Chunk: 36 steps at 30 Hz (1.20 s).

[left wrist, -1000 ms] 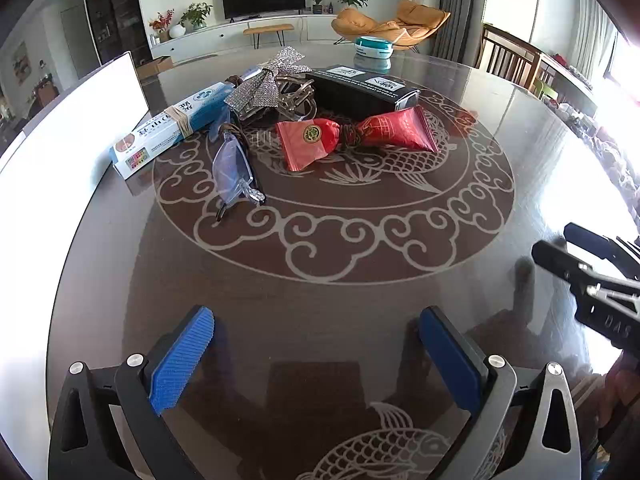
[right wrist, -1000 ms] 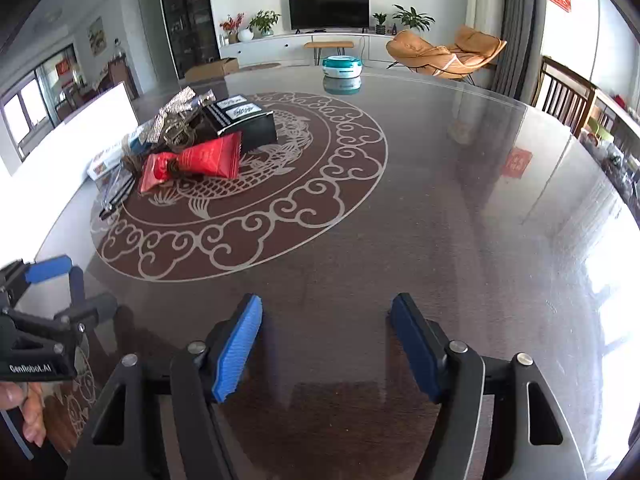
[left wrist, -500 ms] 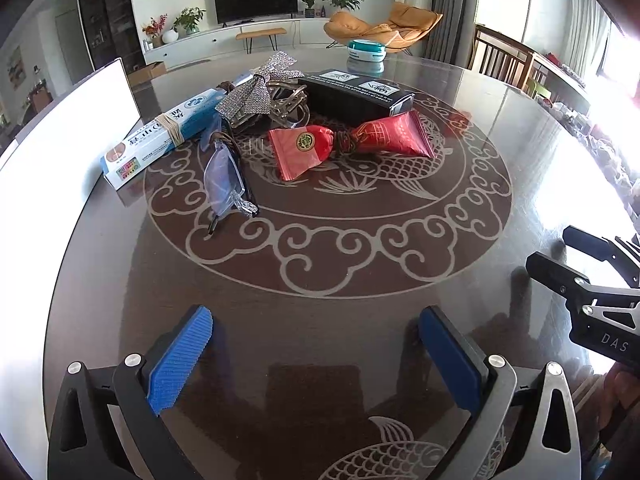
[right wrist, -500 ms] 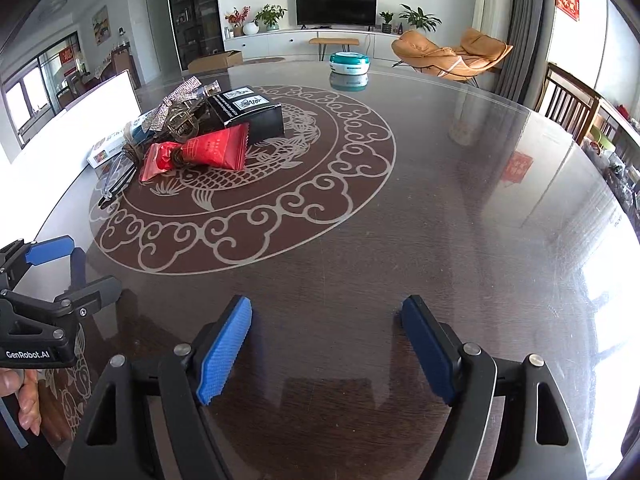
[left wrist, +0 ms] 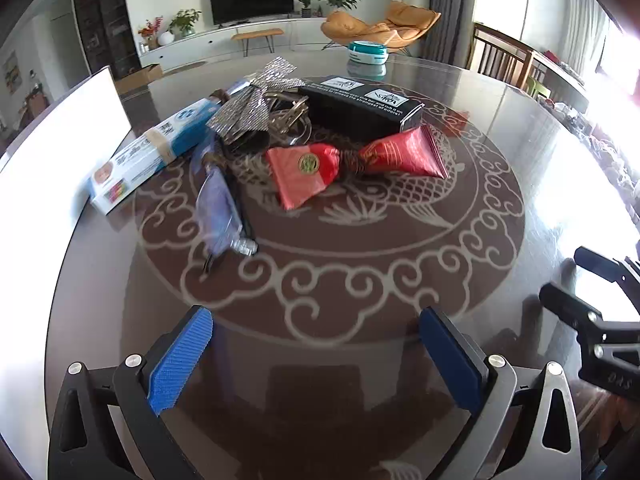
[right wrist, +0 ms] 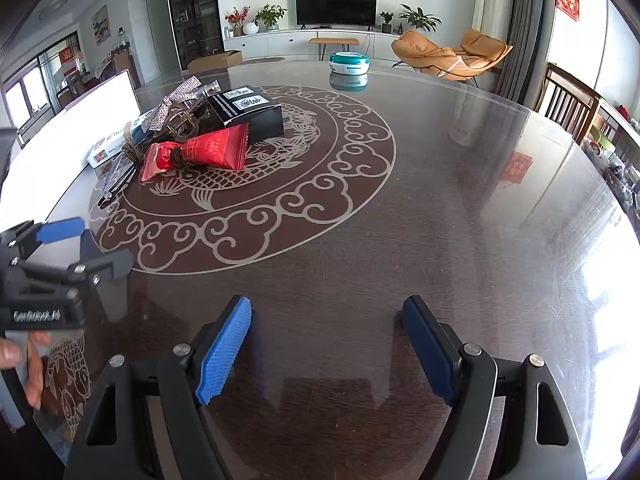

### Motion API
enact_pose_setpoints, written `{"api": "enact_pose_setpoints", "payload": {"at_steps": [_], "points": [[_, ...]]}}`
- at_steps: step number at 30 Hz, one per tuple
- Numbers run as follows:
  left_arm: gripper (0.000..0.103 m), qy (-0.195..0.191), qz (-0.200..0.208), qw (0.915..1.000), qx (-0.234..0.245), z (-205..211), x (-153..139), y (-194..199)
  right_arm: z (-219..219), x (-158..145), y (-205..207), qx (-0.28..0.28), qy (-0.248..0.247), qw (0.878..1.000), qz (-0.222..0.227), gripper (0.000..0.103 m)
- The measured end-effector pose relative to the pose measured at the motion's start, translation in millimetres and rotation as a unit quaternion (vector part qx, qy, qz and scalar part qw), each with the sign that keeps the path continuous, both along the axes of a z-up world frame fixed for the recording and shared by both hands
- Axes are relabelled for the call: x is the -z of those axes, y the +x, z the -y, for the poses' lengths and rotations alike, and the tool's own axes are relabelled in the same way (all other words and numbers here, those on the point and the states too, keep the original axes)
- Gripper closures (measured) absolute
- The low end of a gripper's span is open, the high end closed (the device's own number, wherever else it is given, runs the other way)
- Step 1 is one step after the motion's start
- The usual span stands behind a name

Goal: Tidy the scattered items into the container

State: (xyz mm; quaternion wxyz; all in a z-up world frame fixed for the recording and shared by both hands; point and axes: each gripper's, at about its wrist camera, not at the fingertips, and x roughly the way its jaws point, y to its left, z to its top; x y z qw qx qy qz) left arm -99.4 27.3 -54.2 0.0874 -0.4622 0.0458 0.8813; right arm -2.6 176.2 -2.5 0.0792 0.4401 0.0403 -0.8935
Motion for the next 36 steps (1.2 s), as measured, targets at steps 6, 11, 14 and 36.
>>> {"api": "enact_pose_setpoints", "payload": {"at_steps": [6,11,14,36], "points": [[0.0,0.003,-0.01,0.9989,0.045,-3.1,1.6,-12.2,0.0,-0.1,-0.1,0.0,0.0,1.0,0.0,0.024],[0.0,0.003,-0.009,0.9989,0.045,-3.3,1.4,-12.3,-0.2,0.1,0.0,0.0,0.0,1.0,0.0,0.024],[0.0,0.003,-0.009,0.9989,0.045,-3.3,1.4,-12.4,-0.3,0.0,0.1,0.0,0.0,1.0,0.0,0.024],[0.0,0.003,-0.009,0.9989,0.045,-3.5,1.3,-12.8,-1.8,1.1,-0.1,0.009,0.002,1.0,0.003,0.017]]}}
